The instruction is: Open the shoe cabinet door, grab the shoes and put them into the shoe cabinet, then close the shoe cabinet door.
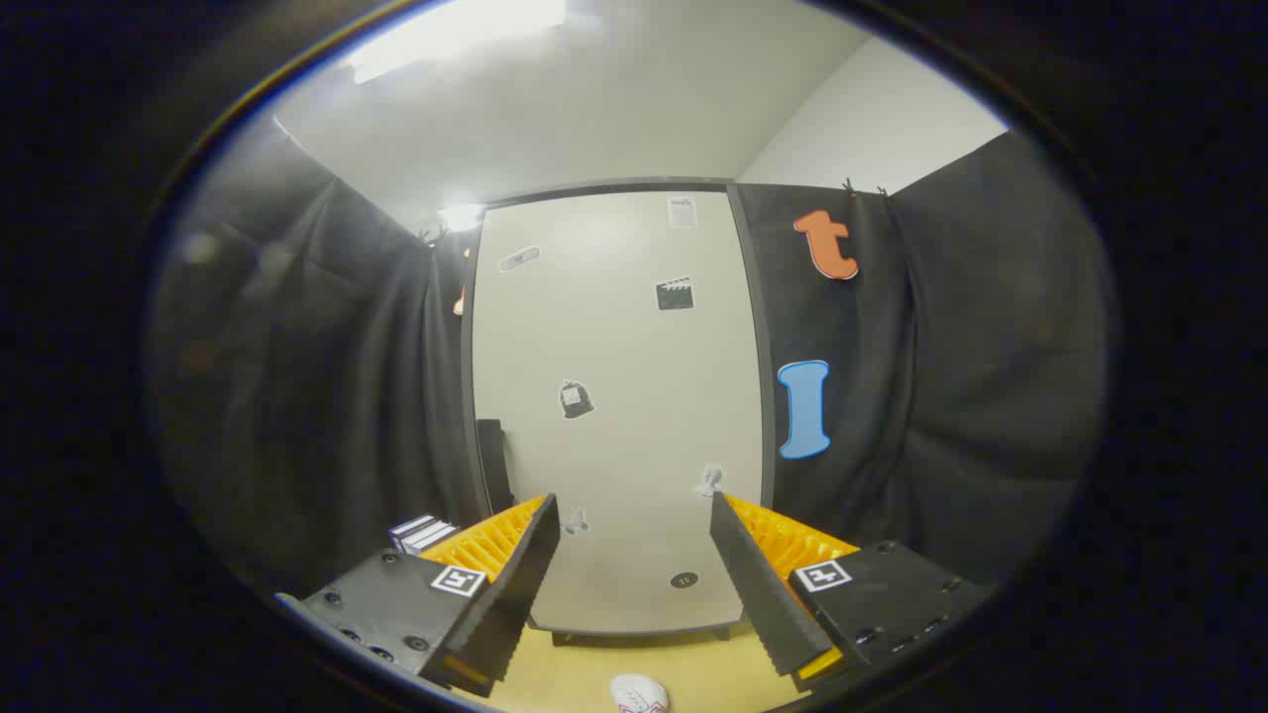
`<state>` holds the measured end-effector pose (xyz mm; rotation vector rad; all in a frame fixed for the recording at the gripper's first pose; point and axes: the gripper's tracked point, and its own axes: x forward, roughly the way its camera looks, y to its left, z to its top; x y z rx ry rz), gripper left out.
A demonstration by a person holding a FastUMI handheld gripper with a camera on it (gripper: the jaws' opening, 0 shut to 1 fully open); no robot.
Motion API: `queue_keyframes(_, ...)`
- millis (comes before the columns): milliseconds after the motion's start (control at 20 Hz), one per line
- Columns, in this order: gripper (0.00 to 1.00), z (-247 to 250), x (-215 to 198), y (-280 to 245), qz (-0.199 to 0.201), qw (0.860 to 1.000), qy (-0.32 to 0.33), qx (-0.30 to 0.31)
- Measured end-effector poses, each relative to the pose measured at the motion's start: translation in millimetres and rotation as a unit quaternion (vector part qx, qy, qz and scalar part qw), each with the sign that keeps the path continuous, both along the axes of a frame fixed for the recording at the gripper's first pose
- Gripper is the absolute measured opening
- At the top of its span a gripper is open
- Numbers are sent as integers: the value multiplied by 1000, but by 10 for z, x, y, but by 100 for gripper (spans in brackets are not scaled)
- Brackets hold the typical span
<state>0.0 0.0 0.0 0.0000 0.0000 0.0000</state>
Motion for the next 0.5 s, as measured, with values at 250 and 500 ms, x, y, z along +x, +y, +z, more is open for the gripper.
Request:
queue_keyframes(250,97,-8,14,14,3,1000,1,-2)
queue_keyframes(500,97,15,-2,29,3,1000,-3,-7)
